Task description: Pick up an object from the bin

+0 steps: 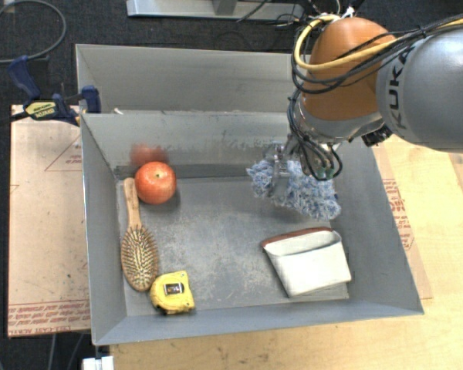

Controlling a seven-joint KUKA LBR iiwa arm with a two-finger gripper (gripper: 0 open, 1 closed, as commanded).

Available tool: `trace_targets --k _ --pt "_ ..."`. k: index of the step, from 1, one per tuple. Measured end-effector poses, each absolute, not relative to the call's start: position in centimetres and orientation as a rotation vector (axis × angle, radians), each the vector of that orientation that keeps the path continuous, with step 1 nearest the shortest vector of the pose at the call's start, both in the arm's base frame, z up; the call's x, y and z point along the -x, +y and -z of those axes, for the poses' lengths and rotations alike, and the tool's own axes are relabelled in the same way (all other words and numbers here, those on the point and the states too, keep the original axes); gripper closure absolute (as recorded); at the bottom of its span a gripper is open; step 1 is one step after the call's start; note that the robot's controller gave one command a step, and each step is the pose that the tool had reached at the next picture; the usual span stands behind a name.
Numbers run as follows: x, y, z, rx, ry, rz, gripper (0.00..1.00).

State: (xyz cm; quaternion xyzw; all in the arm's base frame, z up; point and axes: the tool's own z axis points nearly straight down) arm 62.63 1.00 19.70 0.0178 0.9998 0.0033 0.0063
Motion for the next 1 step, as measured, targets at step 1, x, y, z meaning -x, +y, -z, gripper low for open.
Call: trace_targets --k 1 --pt "-62.21 2.04 -33.47 -0.133 3.120 -0.013 1.00"
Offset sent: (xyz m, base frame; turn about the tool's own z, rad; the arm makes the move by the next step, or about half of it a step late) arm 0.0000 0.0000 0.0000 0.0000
